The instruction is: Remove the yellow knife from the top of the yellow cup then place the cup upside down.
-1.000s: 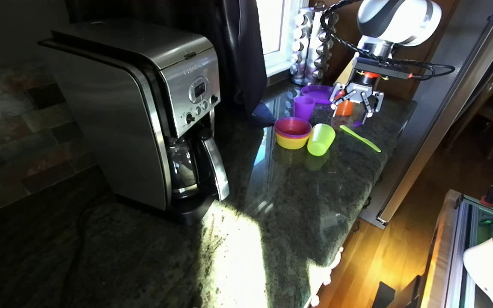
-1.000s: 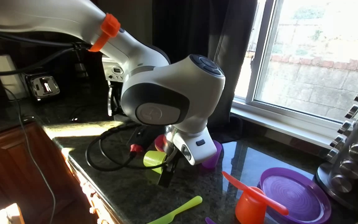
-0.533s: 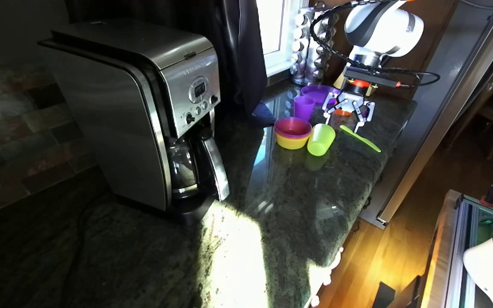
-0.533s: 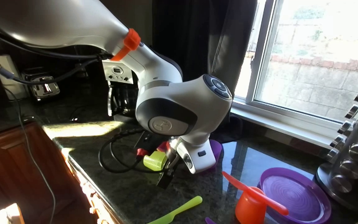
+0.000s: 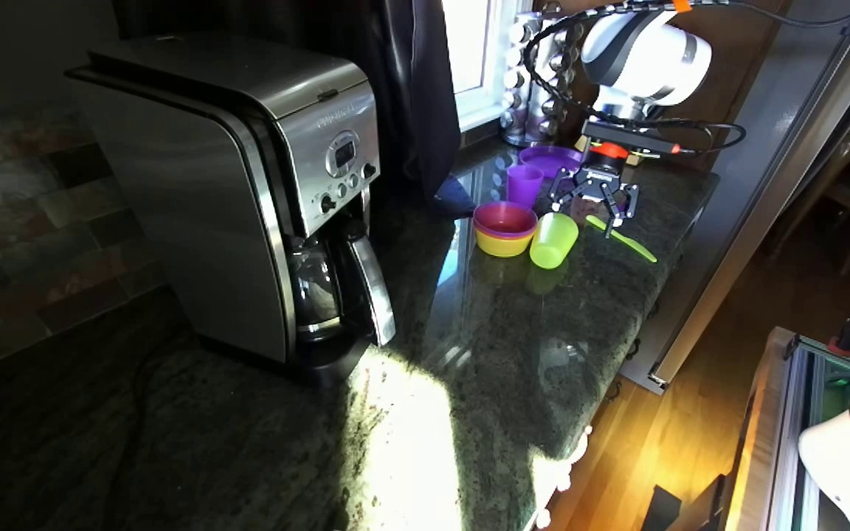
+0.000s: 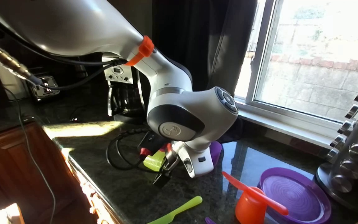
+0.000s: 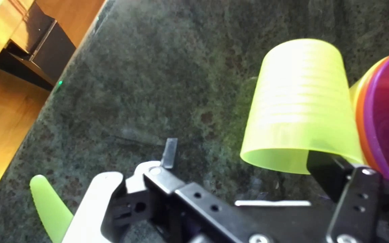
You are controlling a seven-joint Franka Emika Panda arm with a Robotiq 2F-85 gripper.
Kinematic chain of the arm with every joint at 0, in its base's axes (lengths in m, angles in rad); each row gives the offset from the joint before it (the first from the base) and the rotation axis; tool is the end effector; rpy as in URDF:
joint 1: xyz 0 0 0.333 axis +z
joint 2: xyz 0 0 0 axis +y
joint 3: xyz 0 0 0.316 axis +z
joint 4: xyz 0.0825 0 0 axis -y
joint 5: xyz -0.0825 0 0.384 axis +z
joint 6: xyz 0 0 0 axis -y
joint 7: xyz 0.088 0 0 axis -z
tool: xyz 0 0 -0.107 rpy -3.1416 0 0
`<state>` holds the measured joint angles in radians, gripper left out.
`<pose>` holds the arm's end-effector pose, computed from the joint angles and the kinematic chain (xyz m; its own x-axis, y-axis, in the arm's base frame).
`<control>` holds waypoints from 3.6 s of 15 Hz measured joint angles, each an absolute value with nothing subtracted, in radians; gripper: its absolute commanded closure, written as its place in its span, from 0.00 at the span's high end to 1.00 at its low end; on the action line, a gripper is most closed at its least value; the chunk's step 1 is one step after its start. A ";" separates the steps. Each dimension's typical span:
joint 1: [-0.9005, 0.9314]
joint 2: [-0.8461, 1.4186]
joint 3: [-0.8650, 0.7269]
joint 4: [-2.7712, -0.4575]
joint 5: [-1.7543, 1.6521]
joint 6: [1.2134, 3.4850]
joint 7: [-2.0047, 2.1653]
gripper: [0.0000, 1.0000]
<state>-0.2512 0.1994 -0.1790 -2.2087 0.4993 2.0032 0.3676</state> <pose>0.4718 -0.1853 0.2689 0.4182 -0.7619 -0.4946 -0.9012 -0.4162 -0.1208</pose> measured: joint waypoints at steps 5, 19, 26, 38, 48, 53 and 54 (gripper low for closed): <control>-0.253 0.226 -0.191 -2.178 0.514 1.952 0.368 0.28; -0.249 0.219 -0.208 -2.169 0.500 1.978 0.369 0.01; -0.222 0.032 -0.214 -2.298 0.219 2.216 0.401 0.01; -0.291 -0.256 -0.076 -2.680 -0.286 2.885 0.529 0.01; -0.528 -0.261 0.075 -2.735 -0.518 3.072 0.712 0.01; -0.691 -0.262 0.213 -2.736 -0.603 3.146 0.843 0.01; -0.719 -0.262 0.242 -2.737 -0.606 3.148 0.865 0.01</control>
<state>-0.7193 -0.2617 0.2421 -2.7366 -0.6065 3.1484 0.8646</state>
